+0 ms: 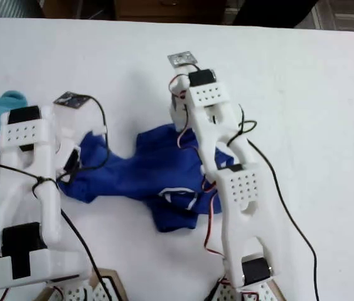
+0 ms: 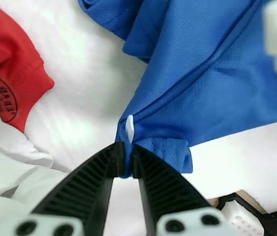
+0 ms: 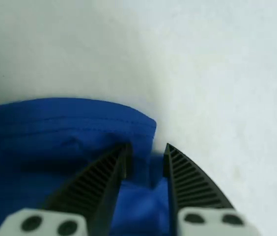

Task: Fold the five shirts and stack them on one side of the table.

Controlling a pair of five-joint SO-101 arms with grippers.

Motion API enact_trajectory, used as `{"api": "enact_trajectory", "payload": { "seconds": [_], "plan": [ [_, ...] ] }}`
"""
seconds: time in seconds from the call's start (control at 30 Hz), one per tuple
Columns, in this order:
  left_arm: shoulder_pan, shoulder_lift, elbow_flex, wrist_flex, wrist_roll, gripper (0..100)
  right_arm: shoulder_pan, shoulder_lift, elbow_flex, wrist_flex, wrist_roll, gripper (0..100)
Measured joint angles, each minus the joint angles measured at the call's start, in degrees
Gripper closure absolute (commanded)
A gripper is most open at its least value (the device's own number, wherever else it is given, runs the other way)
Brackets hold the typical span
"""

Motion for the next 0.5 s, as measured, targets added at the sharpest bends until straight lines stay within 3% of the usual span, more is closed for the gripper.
{"api": "enact_trajectory", "payload": {
  "seconds": [0.5],
  "plan": [
    [0.00,0.00,0.00,0.00,0.00,97,-0.88,3.08,-8.88,1.23,0.00,88.4]
  ]
}}
